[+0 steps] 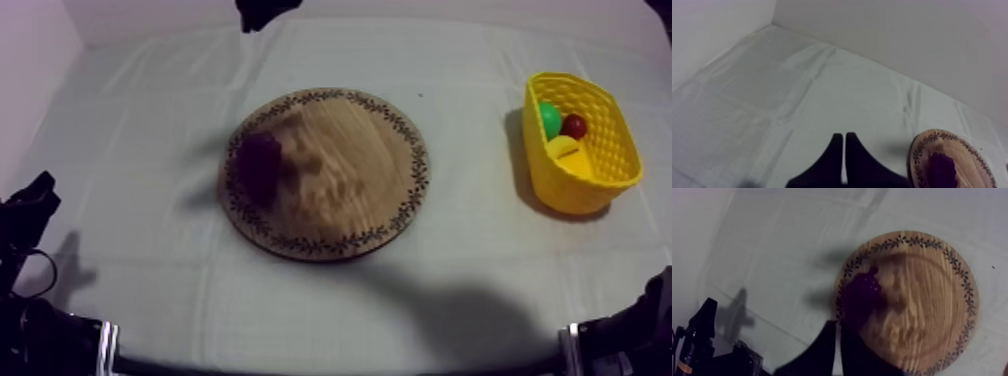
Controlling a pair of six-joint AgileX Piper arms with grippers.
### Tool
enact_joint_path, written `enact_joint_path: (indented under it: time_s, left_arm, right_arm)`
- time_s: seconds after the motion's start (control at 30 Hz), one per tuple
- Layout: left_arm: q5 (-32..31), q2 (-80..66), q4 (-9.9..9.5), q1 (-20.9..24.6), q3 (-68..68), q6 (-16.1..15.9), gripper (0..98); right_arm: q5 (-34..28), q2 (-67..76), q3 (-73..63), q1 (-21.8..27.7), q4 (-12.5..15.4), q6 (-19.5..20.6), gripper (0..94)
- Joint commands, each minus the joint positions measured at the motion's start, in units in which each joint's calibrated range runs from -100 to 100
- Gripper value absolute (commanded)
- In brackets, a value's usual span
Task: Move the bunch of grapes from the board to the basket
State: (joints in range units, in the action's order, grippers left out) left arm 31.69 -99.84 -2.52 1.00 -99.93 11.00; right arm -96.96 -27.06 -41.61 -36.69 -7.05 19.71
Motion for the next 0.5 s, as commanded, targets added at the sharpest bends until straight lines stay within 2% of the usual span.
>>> enact_joint_path:
  time_s: [0.0, 0.27, 0.47]
  left_arm:
    - [0.0, 0.0, 0.01, 0.0, 0.0, 0.0, 0.0]
    - [0.0, 0.0, 0.01, 0.0, 0.0, 0.0, 0.0]
    - [0.0, 0.0, 0.01, 0.0, 0.0, 0.0, 0.0]
  right_arm:
    - [-0.3, -0.3, 0.3, 0.1, -0.2, -0.1, 13.5]
    - [-0.5, -0.8, 2.9, 0.1, -0.8, -1.6, 38.6]
    - [-0.6, -1.3, 2.0, 0.4, -1.1, -2.3, 52.5]
